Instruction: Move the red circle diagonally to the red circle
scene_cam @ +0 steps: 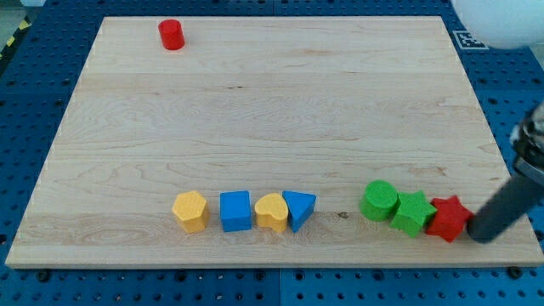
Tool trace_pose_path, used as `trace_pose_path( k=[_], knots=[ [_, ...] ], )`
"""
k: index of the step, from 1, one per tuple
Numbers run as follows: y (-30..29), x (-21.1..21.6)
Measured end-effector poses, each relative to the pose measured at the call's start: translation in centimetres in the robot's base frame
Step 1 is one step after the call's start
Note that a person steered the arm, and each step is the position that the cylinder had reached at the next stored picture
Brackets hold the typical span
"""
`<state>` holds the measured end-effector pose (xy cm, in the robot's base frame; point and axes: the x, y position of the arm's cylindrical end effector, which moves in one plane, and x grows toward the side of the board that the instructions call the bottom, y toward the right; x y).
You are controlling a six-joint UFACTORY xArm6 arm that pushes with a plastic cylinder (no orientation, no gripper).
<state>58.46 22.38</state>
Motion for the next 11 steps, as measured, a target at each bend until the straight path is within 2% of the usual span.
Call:
trace_pose_path(
  k=[2,4,5,6,7,9,10,11],
  knots=[
    [-0.4,-1.0],
    [-2.9,-4.3],
    [1.5,-1.3],
    [2.6,1.5],
    [-1.8,0.2],
    [-12.4,-9.6],
    [-12.8,-9.7],
    [-13.1,-12.0]
  ],
)
